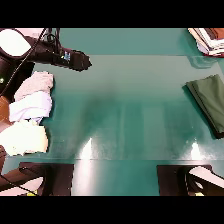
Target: Fold the shirts.
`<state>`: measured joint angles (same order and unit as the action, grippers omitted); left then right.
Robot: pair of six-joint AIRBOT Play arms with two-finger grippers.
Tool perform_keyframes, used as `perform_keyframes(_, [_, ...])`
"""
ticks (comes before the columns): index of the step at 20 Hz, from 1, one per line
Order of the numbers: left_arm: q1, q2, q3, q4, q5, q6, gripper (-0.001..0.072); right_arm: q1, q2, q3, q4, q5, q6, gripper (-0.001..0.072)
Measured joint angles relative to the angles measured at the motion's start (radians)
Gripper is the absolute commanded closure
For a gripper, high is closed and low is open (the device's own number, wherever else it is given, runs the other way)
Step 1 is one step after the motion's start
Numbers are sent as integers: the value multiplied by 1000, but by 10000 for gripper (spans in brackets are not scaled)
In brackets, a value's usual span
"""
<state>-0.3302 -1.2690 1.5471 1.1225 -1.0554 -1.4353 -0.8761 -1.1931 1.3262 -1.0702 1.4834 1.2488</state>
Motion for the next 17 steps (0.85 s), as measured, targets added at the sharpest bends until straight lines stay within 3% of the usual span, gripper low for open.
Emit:
perform_keyframes(6, [0,0,0,-2,1,0,680,373,50,55,147,-54,0,285])
perform_keyframes(7, [0,0,0,-3,5,0,681,443,53,62,156,-64,-1,375])
perform_keyframes(9, [0,0,0,-4,21,0,680,565,57,69,164,-86,-1,701])
perform_keyframes(17, [0,0,0,-4,84,0,681,805,61,77,174,-120,-32,696])
